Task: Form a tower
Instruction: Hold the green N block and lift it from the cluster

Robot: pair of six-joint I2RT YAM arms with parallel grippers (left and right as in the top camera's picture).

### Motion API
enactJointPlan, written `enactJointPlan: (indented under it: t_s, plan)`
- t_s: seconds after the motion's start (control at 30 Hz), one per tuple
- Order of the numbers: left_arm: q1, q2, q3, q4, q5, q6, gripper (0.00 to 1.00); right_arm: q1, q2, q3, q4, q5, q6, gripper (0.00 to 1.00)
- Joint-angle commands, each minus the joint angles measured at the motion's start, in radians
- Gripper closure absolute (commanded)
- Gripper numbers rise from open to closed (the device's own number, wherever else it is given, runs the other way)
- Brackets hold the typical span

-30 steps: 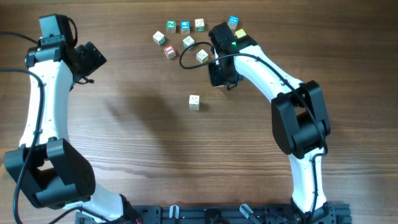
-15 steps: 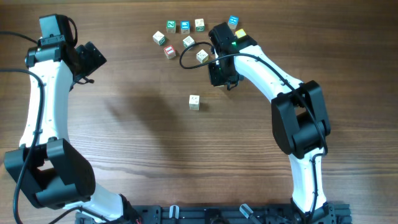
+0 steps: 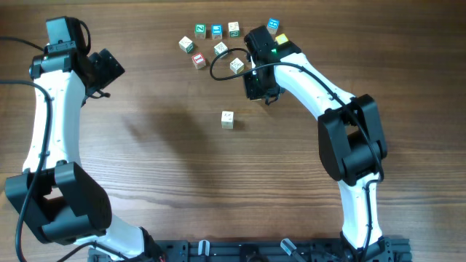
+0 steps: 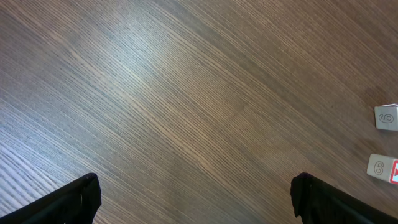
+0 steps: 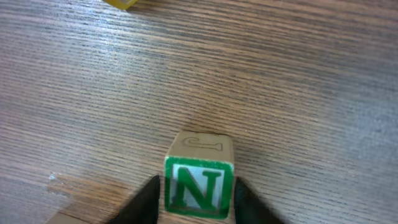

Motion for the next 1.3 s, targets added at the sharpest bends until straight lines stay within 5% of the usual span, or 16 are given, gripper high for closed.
enactJointPlan:
  t_s: [0.0, 0.3, 0.53, 0.63, 0.7, 0.87, 0.97, 1.27]
  plan:
    - [0.003, -0.019, 0.013, 0.002, -0.01, 0.012, 0.0, 0.002, -0.031, 0.015, 0.003, 0.012, 0.004, 0.56]
    - [0.003, -0.019, 0.013, 0.002, -0.01, 0.011, 0.0, 0.002, -0.029, 0.014, 0.042, 0.013, 0.029, 0.56]
    - [0.003, -0.019, 0.013, 0.002, -0.01, 0.011, 0.0, 0.002, -0.03, 0.016, 0.042, 0.013, 0.057, 0.7]
    - [0.003, -0.019, 0.013, 0.002, -0.01, 0.011, 0.0, 0.002, -0.04, 0.024, 0.038, 0.013, 0.059, 0.68]
    - [0.003, -0.019, 0.013, 0.002, -0.01, 0.012, 0.0, 0.002, -0.039, 0.02, 0.031, 0.009, 0.058, 0.55]
    - [0.003, -0.019, 0.013, 0.002, -0.01, 0.012, 0.0, 0.002, -0.027, -0.005, 0.035, 0.036, 0.058, 0.56]
    - [0.003, -0.019, 0.013, 0.002, -0.01, 0.012, 0.0, 0.002, -0.027, -0.005, 0.034, 0.035, 0.058, 0.66]
    - [0.003, -0.019, 0.013, 0.002, -0.01, 0.011, 0.0, 0.003, -0.026, -0.005, 0.005, 0.028, 0.059, 0.6]
